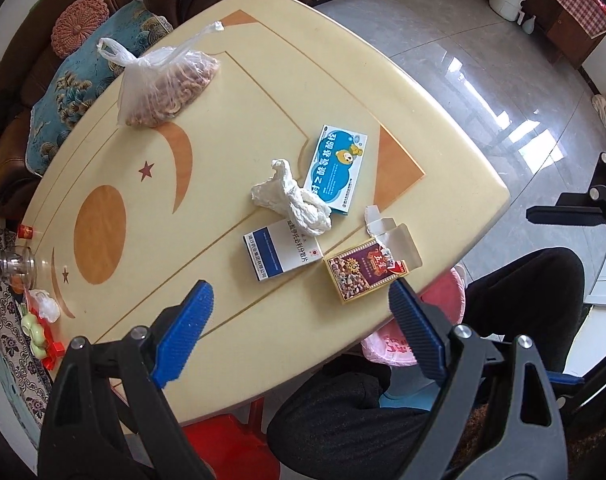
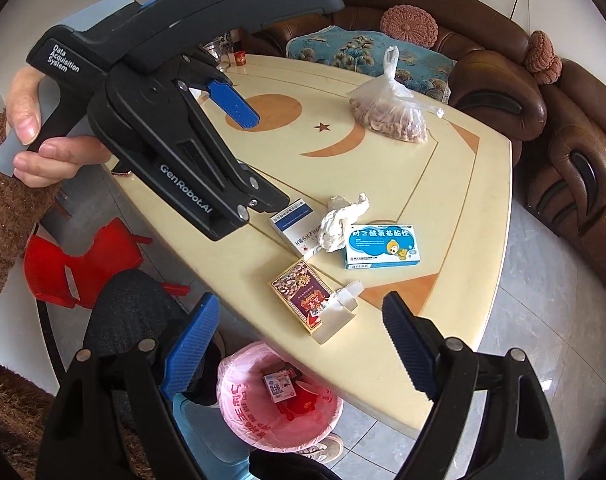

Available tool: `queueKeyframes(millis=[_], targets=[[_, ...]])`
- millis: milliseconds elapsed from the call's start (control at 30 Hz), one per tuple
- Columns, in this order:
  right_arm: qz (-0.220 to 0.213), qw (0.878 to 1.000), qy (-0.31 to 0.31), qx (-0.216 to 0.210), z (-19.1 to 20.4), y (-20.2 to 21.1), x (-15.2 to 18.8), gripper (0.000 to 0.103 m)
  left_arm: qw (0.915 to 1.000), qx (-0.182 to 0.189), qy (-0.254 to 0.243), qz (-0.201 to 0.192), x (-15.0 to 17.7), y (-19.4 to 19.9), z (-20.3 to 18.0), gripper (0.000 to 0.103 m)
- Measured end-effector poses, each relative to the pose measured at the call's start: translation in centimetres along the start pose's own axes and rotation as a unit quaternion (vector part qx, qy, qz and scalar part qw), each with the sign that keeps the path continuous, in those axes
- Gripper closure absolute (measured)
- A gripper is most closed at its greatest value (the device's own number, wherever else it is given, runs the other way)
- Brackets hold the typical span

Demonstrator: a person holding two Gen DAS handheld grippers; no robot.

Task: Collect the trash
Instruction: 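Move both open tools back over the table toward the remaining items, then grasp the crumpled white tissue with the left tool while the right tool grasps the gold snack box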

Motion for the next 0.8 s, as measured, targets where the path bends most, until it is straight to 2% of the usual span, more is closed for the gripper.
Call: queueKeyframes(millis=[167,467,800], targets=[[0.006,1.000,0.005,-0.007,-0.6,-1.2,0.0,0.022,0.9995,0.013,0.016,0.023,-0.8,-2.7,0.5,0.016],[0.023,1.000,0.005,-0.013,-2.1,-3.7,0.6,0.022,0.9980,0.031,0.015,0.053,-2.1,-6.7,0.6,0.016],[0.061,0.997,0.018,-0.049,-2.4,-8.4,2.0,0.022,0.9943,0.050,0.009,0.094,-2.8,-12.3,0.3,0.016]])
Point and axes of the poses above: each gripper's, at about its wrist camera, not at the fingertips, and y roughly against the way its jaws point, z to its left, x to its underside, the point moved 2 cm from there along -y, roughly the way its jaws point, and after that the axes turned 14 degrees about -z, right-handed, at the moved point
